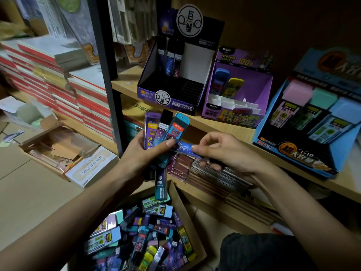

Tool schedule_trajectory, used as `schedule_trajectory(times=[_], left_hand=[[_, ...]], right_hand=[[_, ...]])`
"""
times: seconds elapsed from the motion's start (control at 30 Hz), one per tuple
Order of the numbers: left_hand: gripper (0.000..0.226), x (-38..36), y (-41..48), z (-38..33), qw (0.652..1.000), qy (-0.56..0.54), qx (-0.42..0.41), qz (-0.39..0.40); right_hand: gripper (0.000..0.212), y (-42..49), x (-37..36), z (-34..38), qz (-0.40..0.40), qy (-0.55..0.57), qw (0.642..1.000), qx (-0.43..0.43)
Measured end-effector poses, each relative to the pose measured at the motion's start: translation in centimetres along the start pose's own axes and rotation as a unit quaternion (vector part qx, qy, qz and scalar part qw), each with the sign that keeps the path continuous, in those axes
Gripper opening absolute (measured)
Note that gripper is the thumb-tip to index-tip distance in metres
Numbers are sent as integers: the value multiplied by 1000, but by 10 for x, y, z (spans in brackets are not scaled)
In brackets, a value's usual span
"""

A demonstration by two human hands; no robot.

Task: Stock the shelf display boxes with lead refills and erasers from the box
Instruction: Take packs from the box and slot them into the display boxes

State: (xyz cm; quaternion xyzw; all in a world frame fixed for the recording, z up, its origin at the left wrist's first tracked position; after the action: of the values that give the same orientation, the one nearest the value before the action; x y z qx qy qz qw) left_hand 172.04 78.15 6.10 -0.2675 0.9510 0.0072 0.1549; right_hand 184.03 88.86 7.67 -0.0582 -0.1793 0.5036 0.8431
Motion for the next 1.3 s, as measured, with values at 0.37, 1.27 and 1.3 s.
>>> schedule_trajectory(times=[0.37, 1.27, 1.3], left_hand=[[43, 26, 5, -22, 999, 4, -33, -40], [61, 89, 7, -51, 990, -21, -63, -125], [61, 89, 8, -51, 990, -21, -64, -124]], right_hand=[[7, 15, 41, 61, -191, 235, 947, 111], [56, 162, 74, 199, -272, -491, 816, 137], [52, 157, 69, 199, -292, -509, 792, 166]])
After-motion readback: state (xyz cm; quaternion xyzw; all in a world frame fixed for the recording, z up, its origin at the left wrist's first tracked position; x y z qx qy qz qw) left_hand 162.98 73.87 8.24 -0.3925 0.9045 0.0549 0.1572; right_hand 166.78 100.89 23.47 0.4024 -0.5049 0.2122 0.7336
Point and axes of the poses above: each hand's wrist, its own y-axis towards the middle knuckle, its own x-axis out of the back of the hand, z = x × y, the point moved 9 cm from there along y, towards the middle knuckle, and after that the axes turned 2 degrees about y, right-handed, at the moved point
